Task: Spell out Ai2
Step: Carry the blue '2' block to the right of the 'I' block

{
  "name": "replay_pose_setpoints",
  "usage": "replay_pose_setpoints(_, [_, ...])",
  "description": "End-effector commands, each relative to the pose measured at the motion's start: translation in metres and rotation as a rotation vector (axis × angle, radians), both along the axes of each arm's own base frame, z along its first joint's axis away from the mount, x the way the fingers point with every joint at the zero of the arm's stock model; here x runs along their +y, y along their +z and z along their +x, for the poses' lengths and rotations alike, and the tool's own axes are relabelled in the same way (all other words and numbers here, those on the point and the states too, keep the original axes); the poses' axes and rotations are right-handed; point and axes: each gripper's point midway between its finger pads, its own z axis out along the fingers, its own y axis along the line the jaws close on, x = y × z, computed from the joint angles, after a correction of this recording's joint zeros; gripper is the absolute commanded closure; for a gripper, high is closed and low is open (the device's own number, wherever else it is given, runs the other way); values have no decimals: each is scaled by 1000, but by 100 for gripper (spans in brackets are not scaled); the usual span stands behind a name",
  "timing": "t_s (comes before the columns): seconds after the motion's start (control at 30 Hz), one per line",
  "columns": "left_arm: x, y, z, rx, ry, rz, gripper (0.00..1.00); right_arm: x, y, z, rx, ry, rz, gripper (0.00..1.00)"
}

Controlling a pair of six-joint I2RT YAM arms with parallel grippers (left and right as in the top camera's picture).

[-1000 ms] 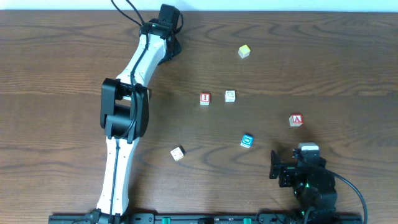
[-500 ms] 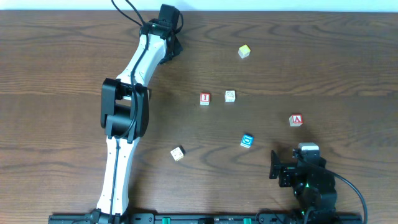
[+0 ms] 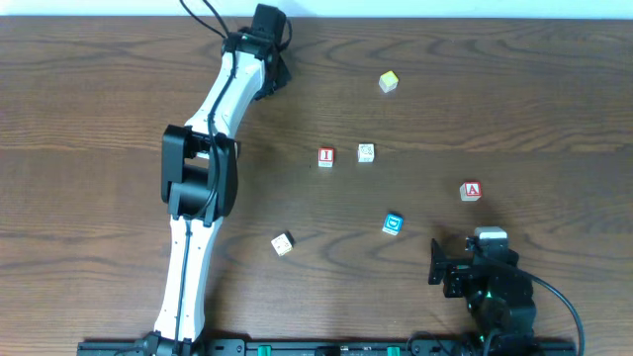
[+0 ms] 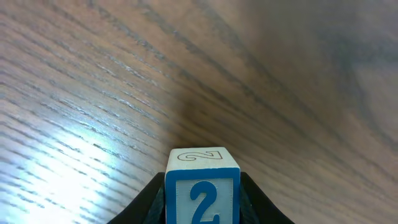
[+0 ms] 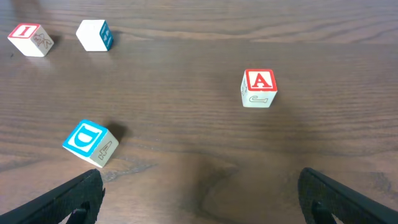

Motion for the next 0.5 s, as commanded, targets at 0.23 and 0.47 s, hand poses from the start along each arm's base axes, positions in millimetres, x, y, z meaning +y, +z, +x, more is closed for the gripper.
replay_pose_setpoints(0.23, [-92,73,-13,-116,-363,146,95,-1,-2,0,2,2,-9,1])
replay_pose_setpoints(0.47, [-171,59,-86,13,-562,129,95,-1,-2,0,2,2,-9,1])
